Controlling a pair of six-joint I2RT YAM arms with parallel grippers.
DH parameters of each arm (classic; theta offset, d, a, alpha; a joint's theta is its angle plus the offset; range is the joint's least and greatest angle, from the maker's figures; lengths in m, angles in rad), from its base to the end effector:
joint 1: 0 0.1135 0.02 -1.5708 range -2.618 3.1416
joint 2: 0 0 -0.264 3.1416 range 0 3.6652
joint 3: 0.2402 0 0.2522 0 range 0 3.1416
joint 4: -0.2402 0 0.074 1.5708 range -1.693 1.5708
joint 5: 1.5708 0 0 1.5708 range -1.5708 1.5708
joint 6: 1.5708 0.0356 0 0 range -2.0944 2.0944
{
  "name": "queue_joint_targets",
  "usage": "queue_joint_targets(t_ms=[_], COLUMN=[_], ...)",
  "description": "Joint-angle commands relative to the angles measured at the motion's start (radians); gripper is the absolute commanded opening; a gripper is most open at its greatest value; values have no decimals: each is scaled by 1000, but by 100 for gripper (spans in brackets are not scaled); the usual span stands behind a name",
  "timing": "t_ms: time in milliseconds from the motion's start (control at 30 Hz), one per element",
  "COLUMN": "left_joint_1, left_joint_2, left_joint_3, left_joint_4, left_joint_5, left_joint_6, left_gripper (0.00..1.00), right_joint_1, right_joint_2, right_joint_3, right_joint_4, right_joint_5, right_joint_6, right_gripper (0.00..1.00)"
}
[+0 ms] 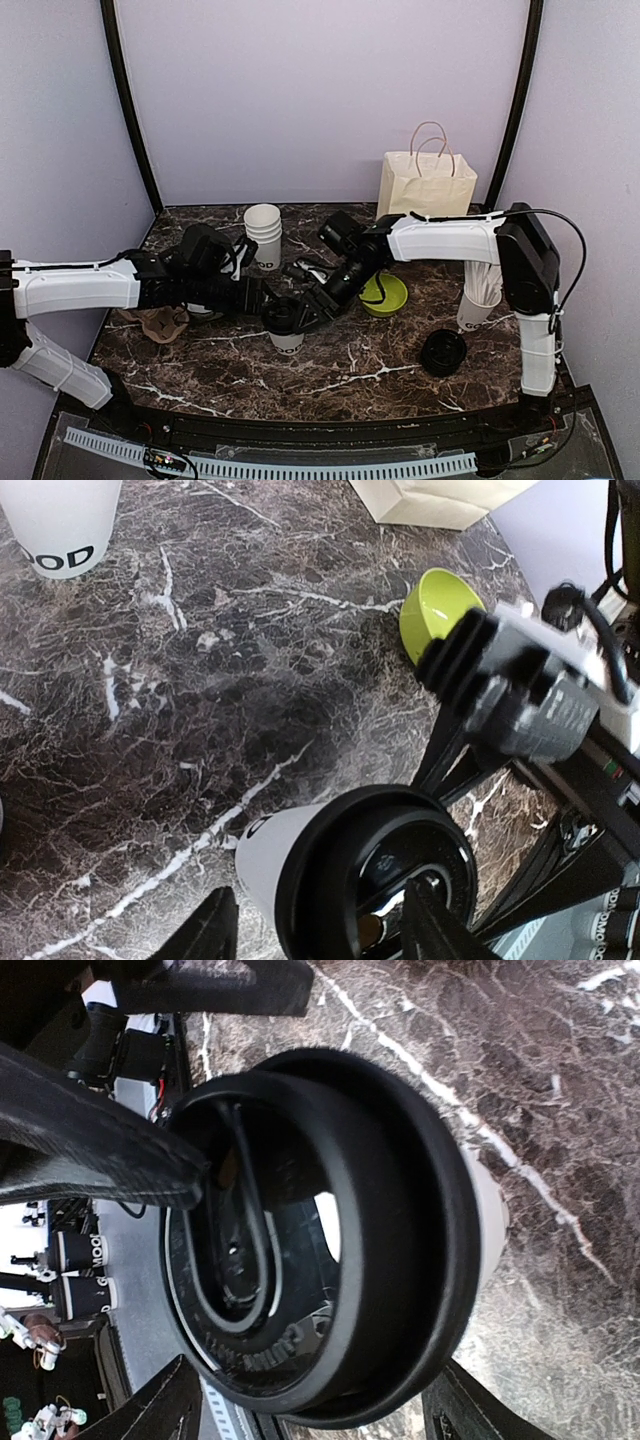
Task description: Pack the takeout coffee
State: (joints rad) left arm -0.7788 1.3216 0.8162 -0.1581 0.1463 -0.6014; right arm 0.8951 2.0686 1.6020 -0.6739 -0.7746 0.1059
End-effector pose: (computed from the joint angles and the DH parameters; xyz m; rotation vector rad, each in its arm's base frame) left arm 0.1987 -0.2034 0.2360 0.2962 2.3683 -0.8752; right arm 0.2516 0.3537 0.1985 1.3233 -2.5203 -1.3120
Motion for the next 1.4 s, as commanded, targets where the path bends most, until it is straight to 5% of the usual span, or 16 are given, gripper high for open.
queue_joint_targets(t_ms=[0, 267, 633, 867, 1033, 1367], left_joint_1=[1, 2, 3, 0, -1, 1], left_joint_2=[-7, -32, -41, -119, -190, -287], left_joint_3=[-42, -116, -155, -62, 26, 82], left_joint_4=[21, 41, 19, -46, -83, -175], left_joint_5=[26, 34, 25, -18, -66, -247], left_joint_6=[-26, -76, -98, -17, 68, 113], left_gripper=[56, 46, 39, 62, 76, 78], right_joint_1=[8, 8, 4, -14, -22, 8], right_joint_2=[29, 69, 109, 32, -47, -109], right_joint_3=[41, 60, 23, 94, 122, 228], right_joint_4=[4, 7, 5, -59, -139, -183], right_joint_5=[38, 54, 274, 81, 156, 335], right_joint_6=[7, 29, -5, -97, -192, -521], right_gripper=[76, 80, 74, 75, 80, 75])
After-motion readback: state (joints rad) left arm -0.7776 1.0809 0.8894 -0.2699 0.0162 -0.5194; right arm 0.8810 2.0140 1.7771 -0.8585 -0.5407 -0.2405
